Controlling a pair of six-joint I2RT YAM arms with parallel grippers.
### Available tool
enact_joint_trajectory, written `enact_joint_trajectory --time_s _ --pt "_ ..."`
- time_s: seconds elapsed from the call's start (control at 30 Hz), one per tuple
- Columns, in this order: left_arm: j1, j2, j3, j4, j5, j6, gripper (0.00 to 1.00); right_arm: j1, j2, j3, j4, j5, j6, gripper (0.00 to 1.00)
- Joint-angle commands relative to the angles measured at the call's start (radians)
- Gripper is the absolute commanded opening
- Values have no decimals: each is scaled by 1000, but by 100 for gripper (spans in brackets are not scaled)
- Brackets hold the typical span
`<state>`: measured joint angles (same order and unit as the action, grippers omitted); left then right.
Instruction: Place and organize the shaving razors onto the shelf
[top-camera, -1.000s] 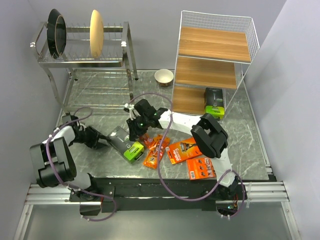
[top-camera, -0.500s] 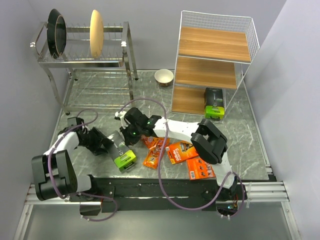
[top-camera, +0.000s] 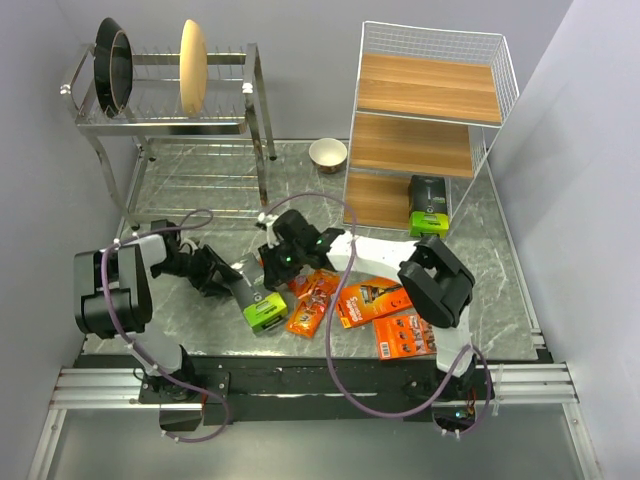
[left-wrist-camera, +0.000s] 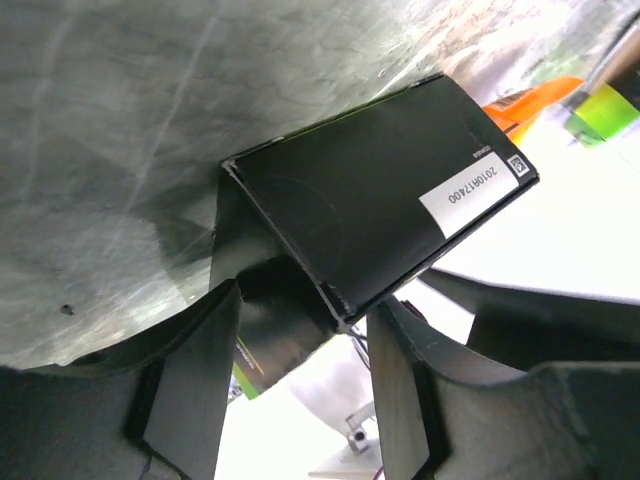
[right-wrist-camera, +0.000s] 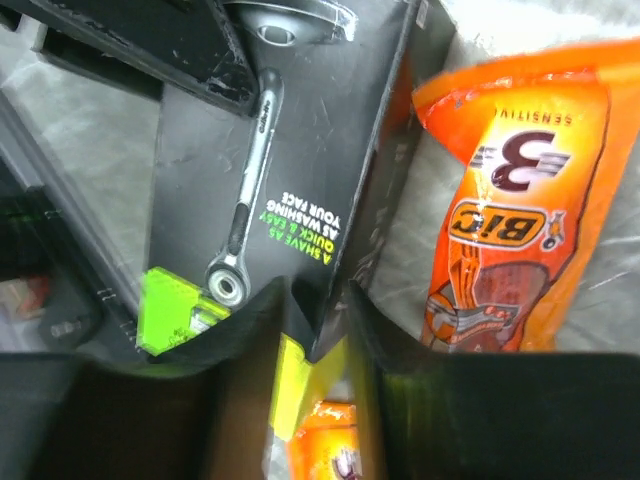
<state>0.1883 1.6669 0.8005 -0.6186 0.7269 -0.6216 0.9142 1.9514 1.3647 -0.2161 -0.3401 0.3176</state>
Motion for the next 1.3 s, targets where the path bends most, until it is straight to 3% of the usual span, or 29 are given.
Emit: enact_joint_trajectory --time_s 0.0,0.13,0.37,0.53,0.57,0.63,0.7,0.93,1.1,1.13,1.27 --pt "58 76 -54 -4 -222 140 4 -46 30 26 101 -267 110 51" --pt "96 114 -26 25 -222 152 1 -34 98 73 129 -351 146 62" --pt "132 31 -115 229 -92 161 1 -46 138 74 113 -353 155 64" --pt "171 -32 -227 457 78 186 1 -64 119 24 128 -359 150 66" --pt "189 -16 -239 483 173 189 1 -67 118 16 138 -365 170 66" --pt "229 43 -227 479 195 207 1 -69 119 10 153 -366 181 66" --pt "269 79 -234 514 304 223 1 -67 119 7 164 -379 190 66" --pt "277 37 -282 609 561 318 1 -60 90 -25 190 -366 209 70" --pt "263 102 -253 540 528 372 1 -63 110 -44 195 -381 224 75" --pt "255 115 -245 540 437 346 1 -63 112 -47 184 -373 221 78" --pt "217 237 -176 467 303 289 1 -69 74 -87 156 -341 228 88"
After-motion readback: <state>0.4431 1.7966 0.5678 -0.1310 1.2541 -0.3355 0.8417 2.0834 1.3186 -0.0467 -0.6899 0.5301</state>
